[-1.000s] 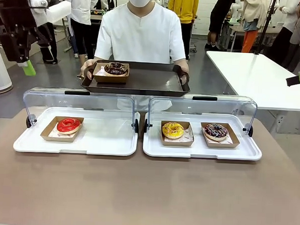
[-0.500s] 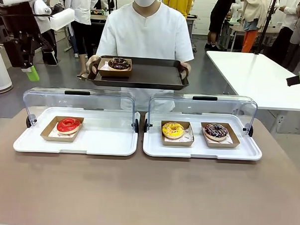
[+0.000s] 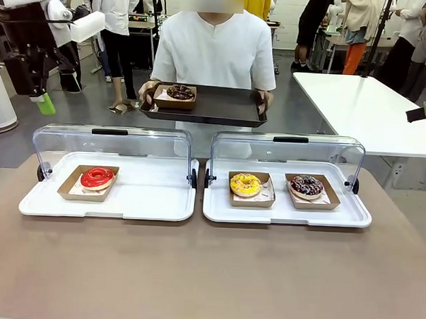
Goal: Provide the desired donut to the person.
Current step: Pick up and lift the Paper togo box containing the Donut pointed at by the person.
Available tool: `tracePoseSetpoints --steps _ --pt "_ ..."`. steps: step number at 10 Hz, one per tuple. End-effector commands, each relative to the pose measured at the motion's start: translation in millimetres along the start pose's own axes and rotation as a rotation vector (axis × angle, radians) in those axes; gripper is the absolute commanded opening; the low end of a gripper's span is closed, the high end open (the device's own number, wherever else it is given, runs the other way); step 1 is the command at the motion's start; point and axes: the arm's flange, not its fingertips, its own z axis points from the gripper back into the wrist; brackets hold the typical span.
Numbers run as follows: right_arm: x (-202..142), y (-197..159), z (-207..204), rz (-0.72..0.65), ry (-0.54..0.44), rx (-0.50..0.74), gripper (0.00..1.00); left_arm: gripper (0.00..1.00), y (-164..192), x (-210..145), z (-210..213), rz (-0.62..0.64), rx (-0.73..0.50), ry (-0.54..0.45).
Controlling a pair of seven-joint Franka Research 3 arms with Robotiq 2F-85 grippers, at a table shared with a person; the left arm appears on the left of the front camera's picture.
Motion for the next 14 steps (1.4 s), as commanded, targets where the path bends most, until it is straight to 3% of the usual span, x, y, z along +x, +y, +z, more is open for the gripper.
tracePoseSetpoints --steps 1,2,3,4,6,8,9,11,12,13,14 --pt "0.7 0.4 -0.7 0.004 -0.002 0.004 1.00 1.00 -0.6 -0.4 2.3 0.001 -0.004 0.004" --pt "0.7 0.4 -0.7 0.004 -0.002 0.004 1.00 1.00 0.0 0.0 0.0 0.000 0.000 0.000" --pt "0.7 0.4 -0.7 0.004 -0.002 0.004 1.00 1.00 18.0 -36.4 12.6 0.060 0.024 -0.308" --pt "0.7 0.4 -0.7 0.004 -0.002 0.004 1.00 1.00 8.2 -72.2 14.6 0.134 0.095 -0.534" --pt "0.7 0.4 -0.7 0.004 -0.002 0.004 1.00 1.00 14.2 -133.0 6.6 0.149 0.132 -0.715" --pt "0.7 0.4 -0.7 0.004 -0.002 0.004 1.00 1.00 -6.7 -198.9 -10.0 0.175 0.225 -0.879" --pt "0.7 0.4 -0.7 0.004 -0.002 0.004 1.00 1.00 -15.5 -230.7 -22.5 0.229 0.235 -0.945" --pt "0.7 0.4 -0.7 0.004 -0.002 0.004 1.00 1.00 -5.4 -263.5 -43.6 0.315 0.135 -0.943" --pt "0.7 0.4 -0.7 0.004 -0.002 0.004 1.00 1.00 -13.2 -269.0 -50.5 0.307 0.112 -0.943" --pt "0.7 0.4 -0.7 0.004 -0.002 0.004 1.00 1.00 -11.1 -270.6 -57.9 0.363 0.011 -0.895" --pt "0.7 0.4 -0.7 0.004 -0.002 0.004 1.00 1.00 2.2 -272.6 -57.7 0.353 -0.027 -0.871"
